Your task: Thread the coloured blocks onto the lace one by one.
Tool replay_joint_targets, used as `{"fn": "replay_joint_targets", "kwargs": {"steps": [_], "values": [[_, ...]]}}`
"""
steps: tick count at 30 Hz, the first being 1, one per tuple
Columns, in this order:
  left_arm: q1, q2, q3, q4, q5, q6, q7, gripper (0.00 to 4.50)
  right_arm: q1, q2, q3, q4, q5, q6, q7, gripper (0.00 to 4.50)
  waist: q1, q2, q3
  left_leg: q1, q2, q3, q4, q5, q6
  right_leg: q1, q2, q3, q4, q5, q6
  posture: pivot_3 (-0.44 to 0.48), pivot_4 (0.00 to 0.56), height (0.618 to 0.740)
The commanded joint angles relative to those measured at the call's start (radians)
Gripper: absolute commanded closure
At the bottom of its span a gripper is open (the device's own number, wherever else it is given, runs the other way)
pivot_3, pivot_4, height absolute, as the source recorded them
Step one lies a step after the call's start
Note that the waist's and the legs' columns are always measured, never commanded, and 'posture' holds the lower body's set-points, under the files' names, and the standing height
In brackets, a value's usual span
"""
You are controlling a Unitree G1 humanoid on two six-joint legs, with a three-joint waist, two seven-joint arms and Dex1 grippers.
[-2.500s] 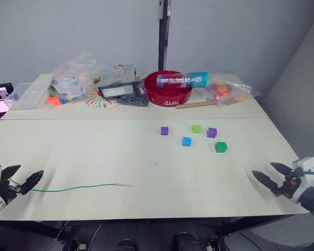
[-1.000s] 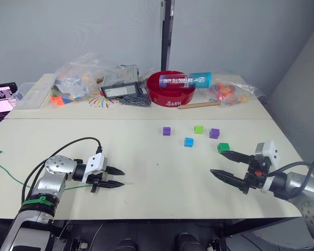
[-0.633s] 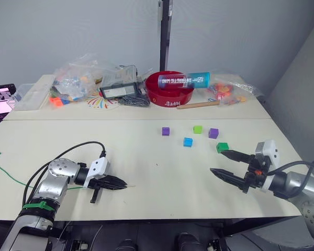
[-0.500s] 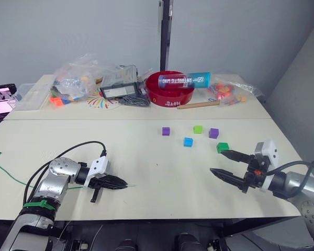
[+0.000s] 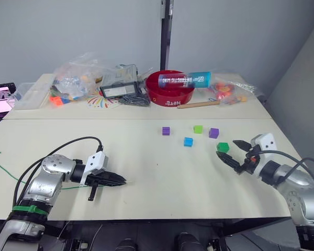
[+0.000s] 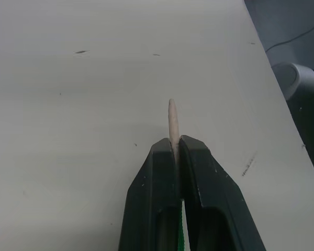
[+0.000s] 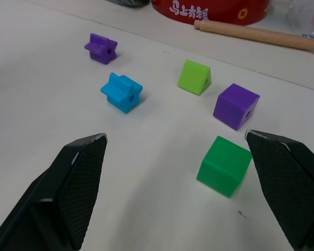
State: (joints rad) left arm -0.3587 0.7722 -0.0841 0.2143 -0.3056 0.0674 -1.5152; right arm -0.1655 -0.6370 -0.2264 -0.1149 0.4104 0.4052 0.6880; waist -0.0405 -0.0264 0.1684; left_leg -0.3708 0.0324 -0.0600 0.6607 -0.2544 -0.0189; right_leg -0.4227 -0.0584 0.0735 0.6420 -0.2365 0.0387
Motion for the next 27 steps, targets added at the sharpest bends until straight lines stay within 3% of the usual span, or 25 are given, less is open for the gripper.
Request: {"fn": "replay_joint_targets", "kwargs": {"steps": [1, 9, 20, 27], "values": [[0.026, 0.015, 0.028, -0.076, -0.024, 0.013, 0.022, 4.49, -0.037, 0.091, 0.025, 0.041, -0.077, -0.018, -0.156, 0.00, -0.006, -0.001, 0.000, 0.001, 0.001, 0.000, 0.000, 0.000, 0.000, 0.000, 0.000, 0.000, 0.000, 0.000, 0.000, 0.000, 0.150, 0.731], [0.048, 0.022, 0.030, -0.119, -0.033, 0.034, 0.043, 4.49, -0.087, 0.235, 0.038, 0.093, -0.161, -0.021, -0.347, 0.00, -0.004, 0.001, 0.001, 0.000, 0.000, 0.000, 0.000, 0.000, 0.000, -0.001, 0.000, 0.001, 0.002, 0.000, -0.001, 0.000, 0.150, 0.731], [0.030, 0.030, 0.028, -0.117, -0.028, 0.035, 0.040, 4.49, -0.150, 0.293, 0.030, 0.211, -0.201, -0.042, -0.440, 0.00, -0.006, 0.001, 0.001, 0.000, 0.000, 0.000, 0.000, 0.000, 0.000, -0.001, 0.000, 0.001, 0.002, 0.000, -0.001, 0.000, 0.150, 0.731], [0.028, 0.035, 0.027, -0.110, -0.024, 0.034, 0.041, 4.50, -0.179, 0.306, 0.030, 0.241, -0.200, -0.055, -0.456, 2.20, -0.007, 0.001, 0.001, 0.000, 0.001, 0.000, 0.000, 0.000, 0.000, -0.001, 0.001, 0.001, 0.002, 0.000, -0.001, 0.000, 0.150, 0.731]]}}
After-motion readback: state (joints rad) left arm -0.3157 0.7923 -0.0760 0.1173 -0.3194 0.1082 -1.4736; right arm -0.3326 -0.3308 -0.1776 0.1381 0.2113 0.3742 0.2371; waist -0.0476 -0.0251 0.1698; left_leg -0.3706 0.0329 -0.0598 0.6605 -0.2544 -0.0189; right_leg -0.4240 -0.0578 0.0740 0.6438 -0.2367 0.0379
